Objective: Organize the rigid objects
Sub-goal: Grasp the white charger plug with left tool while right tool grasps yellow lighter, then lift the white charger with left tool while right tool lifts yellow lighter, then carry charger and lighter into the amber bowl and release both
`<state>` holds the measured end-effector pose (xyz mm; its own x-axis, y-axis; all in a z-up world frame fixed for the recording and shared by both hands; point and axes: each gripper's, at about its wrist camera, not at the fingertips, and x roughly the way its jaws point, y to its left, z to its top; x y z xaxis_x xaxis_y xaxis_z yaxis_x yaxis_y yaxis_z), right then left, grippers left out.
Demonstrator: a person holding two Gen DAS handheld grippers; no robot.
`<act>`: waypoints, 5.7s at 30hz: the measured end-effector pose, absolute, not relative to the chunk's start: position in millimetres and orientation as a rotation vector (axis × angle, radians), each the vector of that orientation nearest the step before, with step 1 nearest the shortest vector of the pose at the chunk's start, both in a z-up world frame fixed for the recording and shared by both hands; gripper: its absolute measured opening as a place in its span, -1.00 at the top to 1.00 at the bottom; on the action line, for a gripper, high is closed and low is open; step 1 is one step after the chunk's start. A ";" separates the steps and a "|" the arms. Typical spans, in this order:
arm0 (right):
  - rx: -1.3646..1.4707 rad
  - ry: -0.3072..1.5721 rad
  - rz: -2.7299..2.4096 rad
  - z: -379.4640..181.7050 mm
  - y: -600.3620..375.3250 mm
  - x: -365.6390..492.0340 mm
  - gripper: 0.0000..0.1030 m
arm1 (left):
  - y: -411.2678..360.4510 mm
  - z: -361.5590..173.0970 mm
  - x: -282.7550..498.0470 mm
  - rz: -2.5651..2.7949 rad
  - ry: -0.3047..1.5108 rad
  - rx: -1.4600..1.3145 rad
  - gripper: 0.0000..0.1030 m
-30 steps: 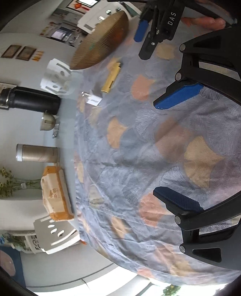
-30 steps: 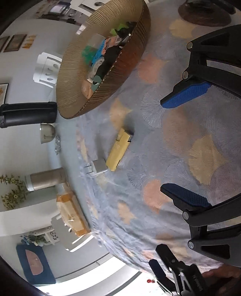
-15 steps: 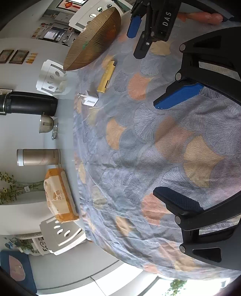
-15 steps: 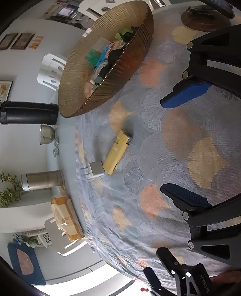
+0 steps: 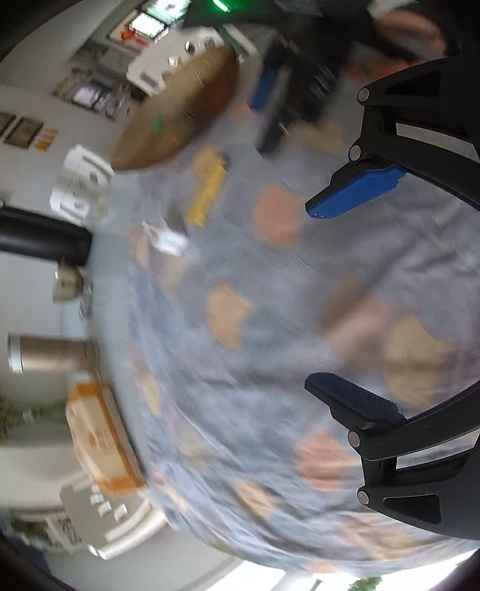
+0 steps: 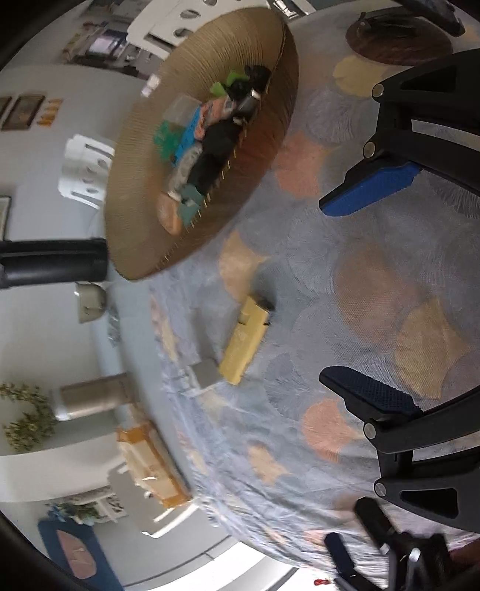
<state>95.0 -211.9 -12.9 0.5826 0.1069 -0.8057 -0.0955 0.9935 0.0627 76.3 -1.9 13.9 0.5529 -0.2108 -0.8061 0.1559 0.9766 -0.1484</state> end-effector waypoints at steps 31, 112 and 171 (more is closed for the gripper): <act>-0.099 0.912 0.289 -18.2 -172.8 139.1 0.48 | -23.3 -10.6 168.3 -0.266 0.925 -0.053 0.48; -0.258 0.859 0.430 -19.2 -134.6 17.4 0.54 | 9.7 -3.5 29.8 -0.155 0.807 -0.090 0.47; 0.113 0.618 0.269 121.6 -273.9 16.6 0.55 | -52.8 111.6 40.8 -0.378 0.591 -0.031 0.48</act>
<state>16.6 -273.9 121.6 0.7818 0.2817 -0.5563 -0.2147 0.9592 0.1841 40.8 -52.8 111.6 0.7639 -0.3563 -0.5381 0.3389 0.9310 -0.1354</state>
